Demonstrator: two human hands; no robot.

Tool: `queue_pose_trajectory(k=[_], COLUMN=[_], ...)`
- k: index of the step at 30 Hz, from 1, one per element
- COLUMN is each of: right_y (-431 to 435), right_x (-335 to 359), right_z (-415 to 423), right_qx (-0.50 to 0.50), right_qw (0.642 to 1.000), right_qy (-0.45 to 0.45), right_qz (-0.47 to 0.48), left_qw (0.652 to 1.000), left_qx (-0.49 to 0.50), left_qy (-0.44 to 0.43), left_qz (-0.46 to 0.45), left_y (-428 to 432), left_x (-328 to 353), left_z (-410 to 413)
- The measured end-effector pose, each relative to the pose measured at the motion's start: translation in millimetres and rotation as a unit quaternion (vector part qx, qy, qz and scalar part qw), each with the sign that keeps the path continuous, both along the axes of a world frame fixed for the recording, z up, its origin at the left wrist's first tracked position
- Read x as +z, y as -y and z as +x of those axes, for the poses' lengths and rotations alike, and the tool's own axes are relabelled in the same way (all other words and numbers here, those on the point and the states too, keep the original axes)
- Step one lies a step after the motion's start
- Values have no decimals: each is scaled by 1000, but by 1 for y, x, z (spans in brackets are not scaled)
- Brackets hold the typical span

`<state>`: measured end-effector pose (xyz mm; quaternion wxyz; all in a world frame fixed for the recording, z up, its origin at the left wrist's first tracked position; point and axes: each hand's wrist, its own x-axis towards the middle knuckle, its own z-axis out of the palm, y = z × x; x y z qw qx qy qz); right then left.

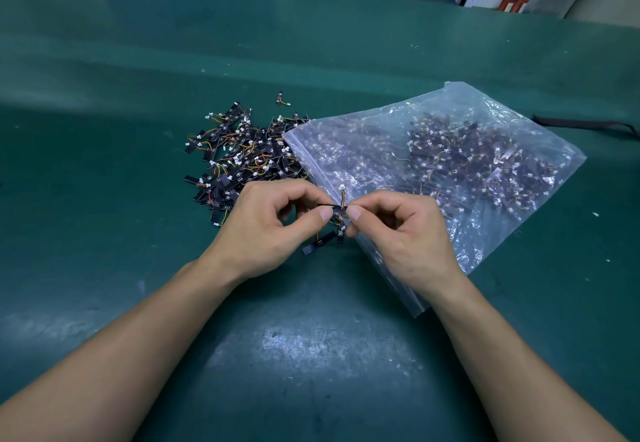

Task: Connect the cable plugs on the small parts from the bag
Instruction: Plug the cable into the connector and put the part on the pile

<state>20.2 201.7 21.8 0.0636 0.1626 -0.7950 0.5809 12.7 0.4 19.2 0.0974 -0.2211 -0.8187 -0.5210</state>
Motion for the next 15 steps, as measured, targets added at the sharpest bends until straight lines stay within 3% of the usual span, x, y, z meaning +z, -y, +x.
queue_pose_trajectory(k=[9, 15], right_y=[0, 0], right_x=[-2, -3], right_z=[0, -1], right_qx=[10, 9], right_qw=[999, 1000], right_qy=[18, 7], right_qz=[-30, 5], left_qw=[1000, 1000], left_qx=[19, 10], left_qy=[-12, 8], left_qz=[-2, 8], left_y=[-1, 0], left_x=[0, 1], left_z=[0, -1])
